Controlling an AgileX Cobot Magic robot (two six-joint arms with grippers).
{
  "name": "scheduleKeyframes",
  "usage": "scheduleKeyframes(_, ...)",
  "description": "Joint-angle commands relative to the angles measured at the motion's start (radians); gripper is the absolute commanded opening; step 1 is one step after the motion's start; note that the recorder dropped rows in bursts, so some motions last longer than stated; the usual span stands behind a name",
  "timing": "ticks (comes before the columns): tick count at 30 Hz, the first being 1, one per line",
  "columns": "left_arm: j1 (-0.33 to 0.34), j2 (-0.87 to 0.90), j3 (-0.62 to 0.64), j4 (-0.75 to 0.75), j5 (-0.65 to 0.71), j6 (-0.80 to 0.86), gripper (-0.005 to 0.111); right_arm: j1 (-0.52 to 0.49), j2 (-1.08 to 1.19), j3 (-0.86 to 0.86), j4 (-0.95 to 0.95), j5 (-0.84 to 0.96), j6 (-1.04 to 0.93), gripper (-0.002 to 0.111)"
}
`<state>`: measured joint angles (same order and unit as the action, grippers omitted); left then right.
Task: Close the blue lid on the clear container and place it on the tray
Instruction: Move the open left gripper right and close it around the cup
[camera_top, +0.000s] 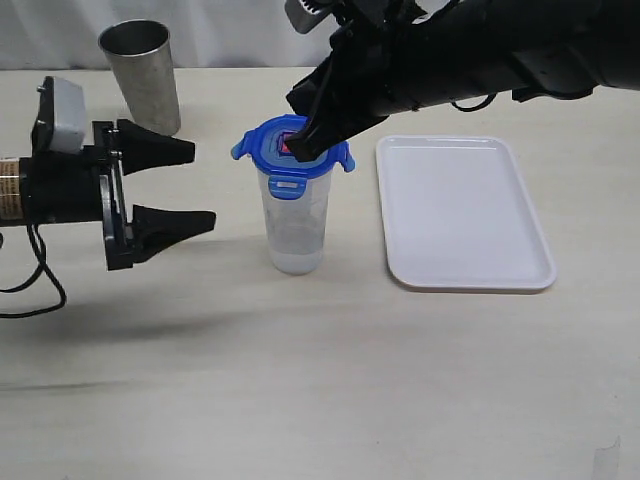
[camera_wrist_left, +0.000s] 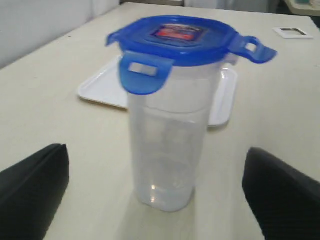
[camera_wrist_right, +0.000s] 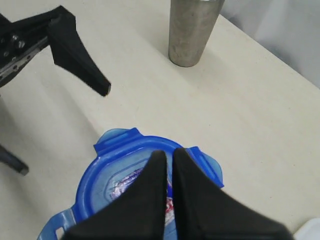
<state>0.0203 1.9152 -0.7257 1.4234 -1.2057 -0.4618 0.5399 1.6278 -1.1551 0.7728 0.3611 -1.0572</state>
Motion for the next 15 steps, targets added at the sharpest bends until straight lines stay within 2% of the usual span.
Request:
scheduleKeyframes(1,-0.099,0.018,0.004,-0.046,0.033,0.024,0.088,-0.003,-0.007,0.003,-0.004,0.024,0.004,0.004)
scheduleKeyframes(5,-0.126,0.082,0.004,-0.132,0.11,0.074,0.088,-0.003,-0.007,0.003,-0.004,0.042,0.007,0.004)
scheduleKeyframes(9,-0.126,0.153,0.004,-0.25,-0.015,0.167,0.088,-0.003,-0.007,0.003,-0.004,0.04,0.006,0.004)
scheduleKeyframes(15,-0.148,0.217,-0.013,-0.321,-0.015,0.248,0.088,-0.003,-0.007,0.003,-0.002,0.04,0.022,0.004)
